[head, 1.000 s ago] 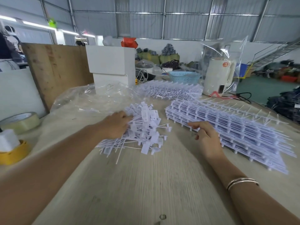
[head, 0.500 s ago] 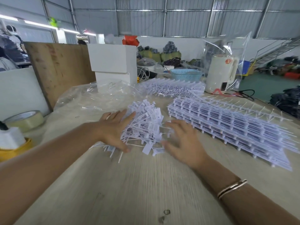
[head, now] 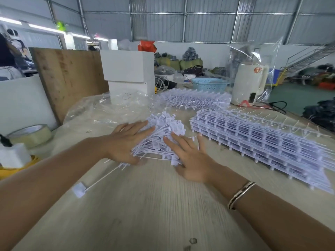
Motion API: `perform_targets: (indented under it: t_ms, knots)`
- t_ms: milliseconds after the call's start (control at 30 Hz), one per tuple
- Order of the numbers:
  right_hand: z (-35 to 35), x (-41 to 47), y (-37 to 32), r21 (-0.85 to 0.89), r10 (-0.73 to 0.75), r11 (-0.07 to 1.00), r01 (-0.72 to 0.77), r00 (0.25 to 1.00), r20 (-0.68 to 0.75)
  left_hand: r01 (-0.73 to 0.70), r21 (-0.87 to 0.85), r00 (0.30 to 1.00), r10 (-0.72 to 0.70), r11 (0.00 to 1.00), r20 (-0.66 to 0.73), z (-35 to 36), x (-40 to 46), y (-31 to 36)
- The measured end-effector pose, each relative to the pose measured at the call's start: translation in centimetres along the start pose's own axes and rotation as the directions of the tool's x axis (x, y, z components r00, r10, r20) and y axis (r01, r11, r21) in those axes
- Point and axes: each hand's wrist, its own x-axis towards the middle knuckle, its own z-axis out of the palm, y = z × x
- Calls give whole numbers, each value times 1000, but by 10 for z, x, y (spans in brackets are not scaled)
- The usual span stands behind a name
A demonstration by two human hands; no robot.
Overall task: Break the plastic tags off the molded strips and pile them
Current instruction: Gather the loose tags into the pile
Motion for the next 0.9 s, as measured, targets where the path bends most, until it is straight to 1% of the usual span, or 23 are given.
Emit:
perform_targets:
  t_ms: [33, 67, 100, 133, 167, 200, 233, 267, 300, 367, 433, 467, 500, 533, 600, 667, 700, 733, 767, 800, 833, 867, 900]
  knots:
    - [-2, -1, -3, 43, -16, 999, 15, 1000, 7, -11, -13, 996, 10, 1000, -90, -2, -6, -1]
    - [-3, -3, -4, 82, -29, 996, 28, 1000, 9, -30, -19, 976, 25, 999, -218, -5, -12, -2]
    - [-5, -4, -6, 114, -41, 993, 39, 999, 8, -54, -6, 938, 48, 999, -343, -7, -19, -2]
    - [-5, -6, -7, 132, -50, 990, 49, 999, 3, -75, 31, 897, 81, 997, -434, -9, -25, -2]
    - [-4, -7, -8, 130, -58, 990, 58, 998, -8, -67, 78, 879, 96, 995, -467, -9, -30, -2]
    - [-3, -8, -9, 118, -64, 991, 66, 998, -22, -27, 111, 897, 73, 993, -436, -7, -35, -2]
    - [-1, -9, -11, 101, -66, 992, 69, 997, -39, 38, 133, 934, 12, 990, -358, -2, -39, 0]
    - [1, -8, -13, 82, -65, 994, 70, 996, -59, 114, 166, 966, -71, 979, -249, 4, -42, 2]
    - [3, -8, -16, 60, -65, 996, 70, 995, -81, 169, 198, 977, -138, 965, -161, 11, -44, 4]
    - [5, -6, -23, 26, -73, 997, 77, 989, -129, 220, 181, 975, -207, 959, -84, 19, -44, 4]
    - [7, -4, -29, 6, -92, 996, 94, 983, -159, 244, 23, 970, -244, 970, 1, 18, -43, 5]
    - [7, -3, -32, -8, -101, 995, 101, 981, -166, 262, -98, 964, -256, 960, 72, 17, -41, 6]
    - [7, -3, -34, -20, -103, 995, 101, 980, -173, 292, -229, 954, -265, 929, 141, 15, -40, 8]
    - [7, -2, -37, -28, -100, 995, 96, 978, -183, 329, -349, 942, -277, 877, 192, 13, -39, 12]
    - [6, -1, -43, -20, -76, 997, 73, 973, -218, 405, -539, 914, -319, 739, 250, 9, -40, 22]
    - [4, -1, -50, 21, -47, 998, 56, 956, -291, 437, -692, 893, -369, 574, 258, 6, -40, 32]
    - [2, 0, -54, 68, -13, 997, 37, 949, -316, 422, -750, 889, -392, 509, 235, 5, -38, 36]
    - [-1, 1, -59, 135, 37, 991, 6, 950, -309, 393, -793, 889, -413, 466, 198, 5, -35, 42]
    - [-3, 5, -63, 199, 84, 979, -30, 960, -267, 359, -823, 889, -429, 441, 158, 6, -32, 49]
    - [-5, 9, -67, 230, 115, 971, -69, 974, -196, 324, -841, 891, -438, 434, 117, 7, -30, 56]
    - [-7, 13, -70, 253, 131, 962, -97, 984, -120, 294, -843, 894, -442, 451, 75, 9, -27, 63]
    - [-10, 17, -71, 315, 140, 942, -111, 988, -71, 271, -829, 895, -445, 490, 30, 11, -25, 68]
    - [-14, 20, -69, 416, 138, 903, -108, 990, -43, 258, -801, 895, -446, 541, -13, 12, -24, 71]
